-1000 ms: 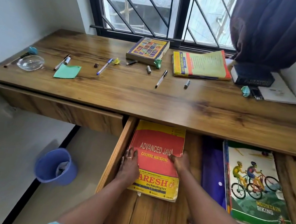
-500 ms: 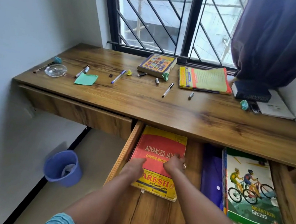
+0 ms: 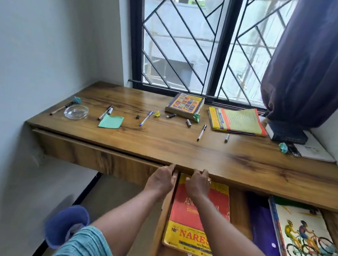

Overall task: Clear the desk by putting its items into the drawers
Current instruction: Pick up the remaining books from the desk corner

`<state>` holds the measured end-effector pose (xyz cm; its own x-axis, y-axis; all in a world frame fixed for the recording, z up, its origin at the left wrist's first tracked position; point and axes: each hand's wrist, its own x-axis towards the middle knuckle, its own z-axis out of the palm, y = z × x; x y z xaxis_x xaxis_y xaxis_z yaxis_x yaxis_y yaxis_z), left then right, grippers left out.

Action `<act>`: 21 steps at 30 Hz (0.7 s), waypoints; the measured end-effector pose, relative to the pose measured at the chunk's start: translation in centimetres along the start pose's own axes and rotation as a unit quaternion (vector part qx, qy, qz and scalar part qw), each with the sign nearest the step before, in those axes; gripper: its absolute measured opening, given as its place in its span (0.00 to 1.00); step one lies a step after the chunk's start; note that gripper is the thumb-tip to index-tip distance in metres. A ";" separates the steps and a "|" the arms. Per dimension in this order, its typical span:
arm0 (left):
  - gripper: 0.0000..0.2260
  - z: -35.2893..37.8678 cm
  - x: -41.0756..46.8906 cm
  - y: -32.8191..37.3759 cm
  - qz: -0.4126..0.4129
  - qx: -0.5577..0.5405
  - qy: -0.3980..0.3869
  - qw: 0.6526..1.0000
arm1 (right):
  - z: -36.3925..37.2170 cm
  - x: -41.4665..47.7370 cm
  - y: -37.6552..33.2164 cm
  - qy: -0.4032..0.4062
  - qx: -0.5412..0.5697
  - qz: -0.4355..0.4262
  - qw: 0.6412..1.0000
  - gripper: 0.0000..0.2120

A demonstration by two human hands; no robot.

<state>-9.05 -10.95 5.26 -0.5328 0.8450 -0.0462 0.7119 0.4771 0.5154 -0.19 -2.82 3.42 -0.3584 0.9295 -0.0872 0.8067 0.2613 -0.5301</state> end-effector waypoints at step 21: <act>0.21 -6.4 17.1 -3.9 0.194 0.013 -0.079 0.978 | 0.2 10.0 -12.9 0.158 0.166 0.144 0.963 0.18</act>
<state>-23.85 0.14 7.94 -0.1439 0.9895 0.0154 0.8593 0.1172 0.4978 -14.29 3.03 9.21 0.0619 0.9974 -0.0377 0.6378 -0.0686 -0.7671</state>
